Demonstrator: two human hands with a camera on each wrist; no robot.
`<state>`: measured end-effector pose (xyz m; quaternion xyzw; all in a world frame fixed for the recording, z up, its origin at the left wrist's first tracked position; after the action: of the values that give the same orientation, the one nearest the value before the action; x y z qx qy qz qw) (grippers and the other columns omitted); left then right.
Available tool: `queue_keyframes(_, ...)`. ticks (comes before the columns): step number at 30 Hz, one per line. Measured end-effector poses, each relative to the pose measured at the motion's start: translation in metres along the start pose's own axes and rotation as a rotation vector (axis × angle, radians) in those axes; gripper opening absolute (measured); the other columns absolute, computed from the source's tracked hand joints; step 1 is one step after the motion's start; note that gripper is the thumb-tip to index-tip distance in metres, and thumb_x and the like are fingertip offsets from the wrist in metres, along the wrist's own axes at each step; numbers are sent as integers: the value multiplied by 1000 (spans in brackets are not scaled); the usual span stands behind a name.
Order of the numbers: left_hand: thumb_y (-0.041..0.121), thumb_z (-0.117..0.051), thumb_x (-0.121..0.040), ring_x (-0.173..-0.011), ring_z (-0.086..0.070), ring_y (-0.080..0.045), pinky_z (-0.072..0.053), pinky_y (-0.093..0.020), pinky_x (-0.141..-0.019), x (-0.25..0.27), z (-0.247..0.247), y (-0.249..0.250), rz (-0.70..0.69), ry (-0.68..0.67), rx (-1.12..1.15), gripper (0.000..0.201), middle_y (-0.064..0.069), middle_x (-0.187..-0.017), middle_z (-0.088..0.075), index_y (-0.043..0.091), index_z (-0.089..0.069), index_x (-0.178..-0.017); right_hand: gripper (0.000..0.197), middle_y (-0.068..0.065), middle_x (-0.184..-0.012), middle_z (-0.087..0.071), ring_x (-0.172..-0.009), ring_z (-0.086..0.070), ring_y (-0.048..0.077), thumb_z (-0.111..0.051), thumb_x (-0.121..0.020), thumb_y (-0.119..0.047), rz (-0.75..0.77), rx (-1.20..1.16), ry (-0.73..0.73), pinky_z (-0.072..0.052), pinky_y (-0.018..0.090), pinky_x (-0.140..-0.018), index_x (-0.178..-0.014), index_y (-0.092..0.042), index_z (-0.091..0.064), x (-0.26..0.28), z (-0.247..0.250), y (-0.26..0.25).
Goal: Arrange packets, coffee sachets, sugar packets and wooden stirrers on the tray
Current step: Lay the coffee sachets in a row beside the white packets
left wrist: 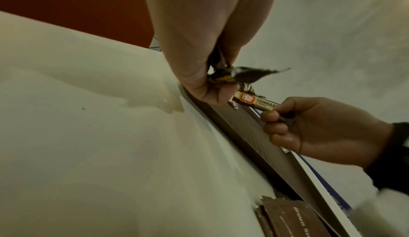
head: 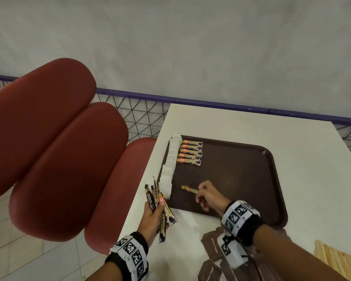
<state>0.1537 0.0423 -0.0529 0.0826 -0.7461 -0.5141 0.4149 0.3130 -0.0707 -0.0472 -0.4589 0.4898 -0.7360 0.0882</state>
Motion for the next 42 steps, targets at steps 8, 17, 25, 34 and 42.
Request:
queue_keyframes(8,30,-51,-94,-87,-62,-24,-52,-40,-76,-1,12,-5,17,17,-10,15,-2,-100,-56,26,-45,-107,23,6,-85,-57,-56,-43,11,-58,-86,-2,178,-85,331,-34,13,-33,-79,-21,-48,-42,43,-30)
queue_keyframes(17,30,-50,-95,-95,-58,-14,-53,-34,-72,-8,22,-8,39,-2,-19,14,6,-106,-55,31,-43,-107,9,3,-66,-64,-49,-46,12,-49,-94,-12,137,-161,426,-33,14,-34,-98,-7,-42,-69,35,-29)
queue_keyframes(25,39,-57,-87,-113,-56,-21,-48,-48,-96,-14,39,-16,43,30,-48,22,4,-120,-56,35,-48,-107,31,13,-103,-59,-91,-60,29,-57,-90,-29,-34,140,504,-40,28,-69,-109,-8,-43,-70,32,-22)
queue_keyframes(34,39,-57,-89,-110,-59,-26,-47,-45,-97,-15,49,-21,51,50,-112,34,1,-117,-58,28,-47,-120,50,20,-121,-56,-109,-57,38,-60,-87,-35,-111,344,544,-47,41,-85,-119,-4,-37,-80,31,-30)
queue_keyframes(42,38,-56,-90,-110,-60,-26,-54,-42,-87,-16,50,-20,48,32,-103,23,1,-120,-58,36,-48,-111,60,19,-124,-55,-113,-55,39,-60,-87,-39,-174,416,548,-46,43,-89,-126,-3,-32,-81,29,-33)
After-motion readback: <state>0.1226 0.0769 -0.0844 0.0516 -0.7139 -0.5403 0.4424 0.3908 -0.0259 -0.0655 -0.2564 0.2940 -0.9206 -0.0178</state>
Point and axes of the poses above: each hand's wrist, its own x-axis away from the middle knuckle, its own z-axis out of the back of the hand, y = z × x, the point moved 7 cm from there along -x, towards the middle knuckle
